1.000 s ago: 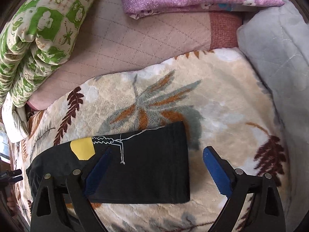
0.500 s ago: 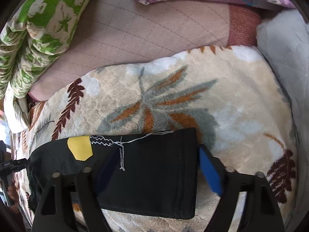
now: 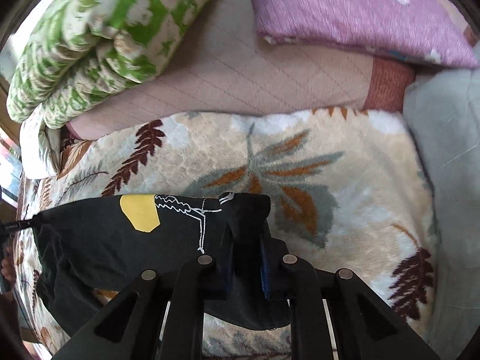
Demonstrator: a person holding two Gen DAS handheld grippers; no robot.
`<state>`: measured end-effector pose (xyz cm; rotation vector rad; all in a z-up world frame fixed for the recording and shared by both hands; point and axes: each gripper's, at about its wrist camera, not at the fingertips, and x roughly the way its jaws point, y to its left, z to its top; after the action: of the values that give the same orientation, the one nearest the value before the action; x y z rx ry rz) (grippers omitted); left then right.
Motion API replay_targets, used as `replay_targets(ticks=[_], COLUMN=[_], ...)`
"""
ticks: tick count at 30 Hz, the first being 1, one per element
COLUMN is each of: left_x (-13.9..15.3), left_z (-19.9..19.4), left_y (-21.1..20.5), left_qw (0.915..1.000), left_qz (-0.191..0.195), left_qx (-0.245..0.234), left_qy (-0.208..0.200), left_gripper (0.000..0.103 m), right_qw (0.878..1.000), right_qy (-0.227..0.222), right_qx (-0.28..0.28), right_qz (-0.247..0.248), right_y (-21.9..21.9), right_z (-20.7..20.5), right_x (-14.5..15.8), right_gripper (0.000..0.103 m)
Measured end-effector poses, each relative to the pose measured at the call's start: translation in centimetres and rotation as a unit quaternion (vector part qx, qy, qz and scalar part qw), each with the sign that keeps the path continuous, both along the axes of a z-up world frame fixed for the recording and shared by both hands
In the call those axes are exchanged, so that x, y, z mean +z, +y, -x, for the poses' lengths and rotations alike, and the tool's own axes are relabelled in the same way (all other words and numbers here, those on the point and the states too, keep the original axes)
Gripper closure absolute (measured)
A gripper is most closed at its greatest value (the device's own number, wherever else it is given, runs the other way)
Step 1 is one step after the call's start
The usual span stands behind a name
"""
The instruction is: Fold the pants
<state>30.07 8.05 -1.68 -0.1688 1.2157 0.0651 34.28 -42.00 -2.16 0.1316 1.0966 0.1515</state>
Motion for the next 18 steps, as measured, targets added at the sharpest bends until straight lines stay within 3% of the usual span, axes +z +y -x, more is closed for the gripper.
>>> replay_targets(ticks=[5, 11, 18], left_x=[2.3, 3.9, 2.1], left_z=[2.7, 6.9, 14.1], left_y=[-1.0, -2.1, -1.3], left_qw=[0.9981, 0.9940, 0.9942], left_qz=[-0.045, -0.064, -0.055], left_qx=[0.004, 0.007, 0.012], left_qy=[-0.044, -0.088, -0.092], left_gripper=[0.077, 0.077, 0.077], right_qw=[0.998, 0.994, 0.991], right_qy=[-0.033, -0.058, -0.087], right_qx=[0.031, 0.043, 0.056], right_qz=[0.049, 0.077, 0.080], right_y=[1.0, 1.0, 0.7], right_z=[2.9, 7.1, 13.5], right_x=[2.9, 4.4, 4.6], right_gripper=[0.090, 0.090, 0.090])
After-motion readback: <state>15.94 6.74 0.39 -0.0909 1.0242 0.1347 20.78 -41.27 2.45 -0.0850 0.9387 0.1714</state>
